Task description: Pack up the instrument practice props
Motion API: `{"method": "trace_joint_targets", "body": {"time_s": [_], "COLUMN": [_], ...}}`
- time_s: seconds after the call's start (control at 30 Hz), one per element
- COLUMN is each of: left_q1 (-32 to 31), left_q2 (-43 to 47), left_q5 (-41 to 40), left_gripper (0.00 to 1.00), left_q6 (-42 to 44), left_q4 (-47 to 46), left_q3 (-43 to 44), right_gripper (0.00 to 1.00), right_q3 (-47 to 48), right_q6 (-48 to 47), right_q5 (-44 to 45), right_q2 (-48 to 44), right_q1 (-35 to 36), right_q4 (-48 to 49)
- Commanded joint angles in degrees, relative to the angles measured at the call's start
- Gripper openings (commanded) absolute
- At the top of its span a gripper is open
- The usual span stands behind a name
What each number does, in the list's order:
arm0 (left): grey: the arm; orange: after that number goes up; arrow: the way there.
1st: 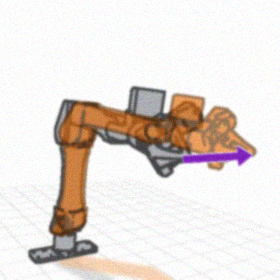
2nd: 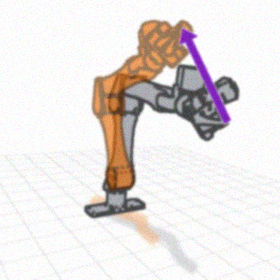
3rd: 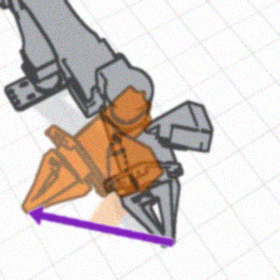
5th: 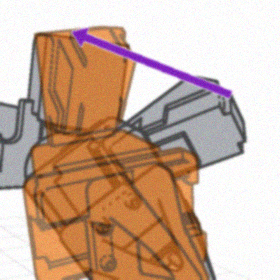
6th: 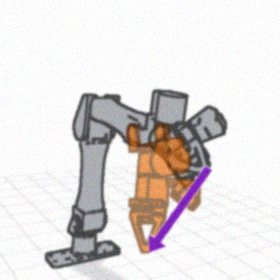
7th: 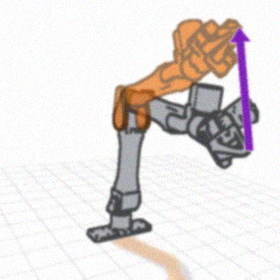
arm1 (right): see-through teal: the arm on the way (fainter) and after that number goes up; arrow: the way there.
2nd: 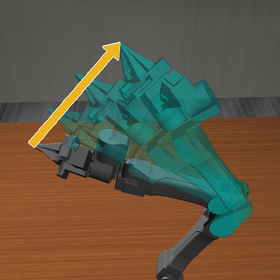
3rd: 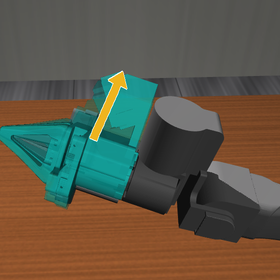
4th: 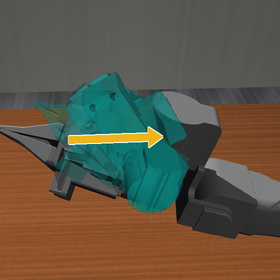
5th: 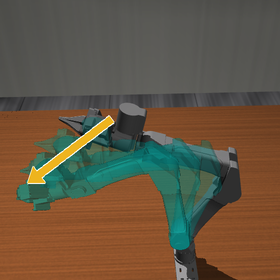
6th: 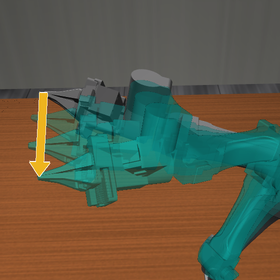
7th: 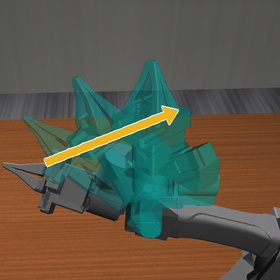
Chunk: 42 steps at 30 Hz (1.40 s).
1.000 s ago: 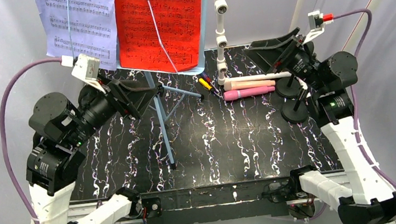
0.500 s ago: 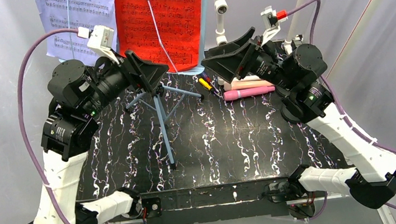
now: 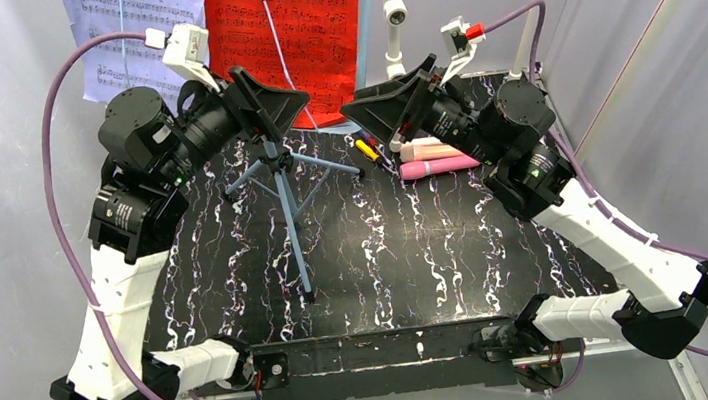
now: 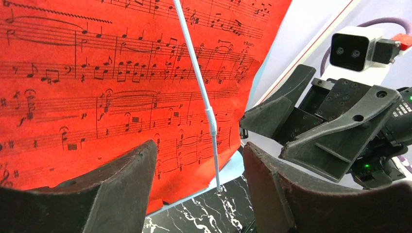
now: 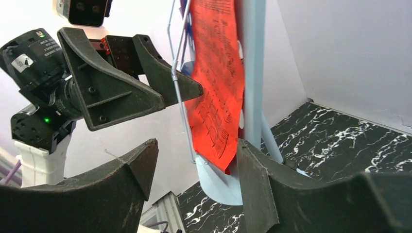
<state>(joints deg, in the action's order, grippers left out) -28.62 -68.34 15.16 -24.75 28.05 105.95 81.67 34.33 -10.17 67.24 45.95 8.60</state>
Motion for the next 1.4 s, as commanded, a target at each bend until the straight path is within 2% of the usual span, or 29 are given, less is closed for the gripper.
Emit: {"method": "trace_joint_targets", "body": {"time_s": [0.0, 0.27, 0.57, 0.9, 1.03, 1.37], "left_q1": [-0.12, -0.12, -0.12, -0.13, -0.12, -0.14], "left_q2": [-0.86, -1.53, -0.94, -0.45, 0.15, 0.31], "left_q5": [-0.16, 0.60, 0.67, 0.53, 0.46, 0.49], "left_gripper": [0.63, 0.59, 0.48, 0.22, 0.17, 0.11], "left_q6": [-1.01, -1.94, -2.37, -2.24, -2.33, -2.49], "left_q4": [-2.73, -4.78, -6.06, -6.43, -6.95, -7.46], "left_q3": [1.64, 0.78, -0.25, -0.96, -1.74, -2.22], "right_gripper": [0.67, 0.64, 0.63, 0.62, 0.60, 0.53], "right_q3": [2.32, 0.52, 0.57, -0.61, -0.92, -0.54], "right_q6": [-2.11, -3.48, -3.72, -4.09, -3.88, -2.88], "right_q5": [5.35, 9.93, 9.89, 10.88, 10.61, 7.38], "right_q2": [-0.48, -2.44, -2.42, -3.28, -3.32, -2.20], "right_q1": [0.59, 0.91, 1.00, 1.02, 1.04, 1.05], "right_q4": [1.50, 1.78, 1.76, 1.72, 2.13, 2.30]}}
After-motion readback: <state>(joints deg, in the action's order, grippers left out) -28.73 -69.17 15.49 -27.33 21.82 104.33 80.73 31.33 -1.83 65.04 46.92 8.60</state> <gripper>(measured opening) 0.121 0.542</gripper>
